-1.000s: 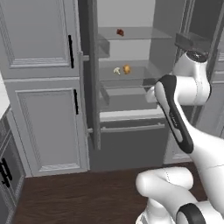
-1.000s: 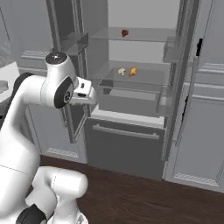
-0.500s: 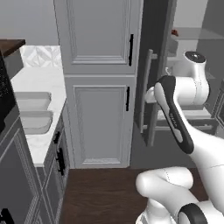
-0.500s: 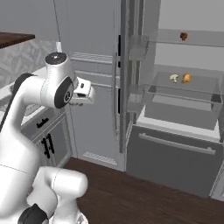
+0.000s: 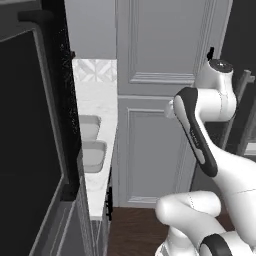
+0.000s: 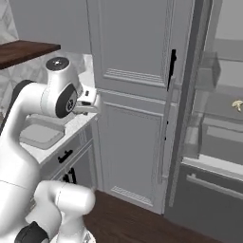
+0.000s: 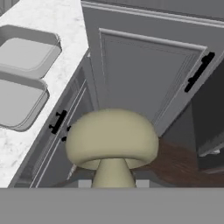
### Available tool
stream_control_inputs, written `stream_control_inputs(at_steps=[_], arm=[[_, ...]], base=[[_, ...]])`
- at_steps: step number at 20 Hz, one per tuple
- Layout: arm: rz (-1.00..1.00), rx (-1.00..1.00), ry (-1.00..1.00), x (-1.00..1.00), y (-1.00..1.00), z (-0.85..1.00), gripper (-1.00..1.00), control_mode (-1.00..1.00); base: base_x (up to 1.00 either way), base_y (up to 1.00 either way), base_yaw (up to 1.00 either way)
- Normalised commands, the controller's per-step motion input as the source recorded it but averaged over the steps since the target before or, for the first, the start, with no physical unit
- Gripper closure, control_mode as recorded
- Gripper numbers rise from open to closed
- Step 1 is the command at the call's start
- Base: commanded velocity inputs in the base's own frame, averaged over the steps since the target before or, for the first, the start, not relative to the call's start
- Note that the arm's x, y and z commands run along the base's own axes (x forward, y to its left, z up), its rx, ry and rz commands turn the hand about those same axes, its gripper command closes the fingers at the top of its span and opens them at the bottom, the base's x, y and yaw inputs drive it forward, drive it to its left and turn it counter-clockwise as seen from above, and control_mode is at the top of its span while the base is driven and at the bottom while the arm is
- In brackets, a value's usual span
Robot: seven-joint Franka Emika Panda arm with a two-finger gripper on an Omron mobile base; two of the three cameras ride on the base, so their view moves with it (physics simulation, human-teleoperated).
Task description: Place one mushroom and one chicken drumstick in each tupperware on the nearby counter, to pack two identical lunches.
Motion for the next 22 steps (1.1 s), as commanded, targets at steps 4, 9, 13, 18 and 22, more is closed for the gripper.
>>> stream_control_inputs(at_steps=[4, 9, 13, 18, 22], arm=[[0.0, 0.0, 0.0, 0.0, 0.0, 0.0, 1.0, 1.0], [0.0, 0.0, 0.0, 0.0, 0.0, 0.0, 1.0, 1.0], [0.0, 0.0, 0.0, 0.0, 0.0, 0.0, 1.0, 1.0], [0.0, 0.0, 0.0, 0.0, 0.0, 0.0, 1.0, 1.0], [0.0, 0.0, 0.0, 0.0, 0.0, 0.0, 1.0, 1.0]], base=[[0.96, 0.08, 0.29], [0.63, 0.55, 0.28], [0.32, 0.53, 0.19], [0.4, 0.25, 0.24], [0.52, 0.39, 0.35]])
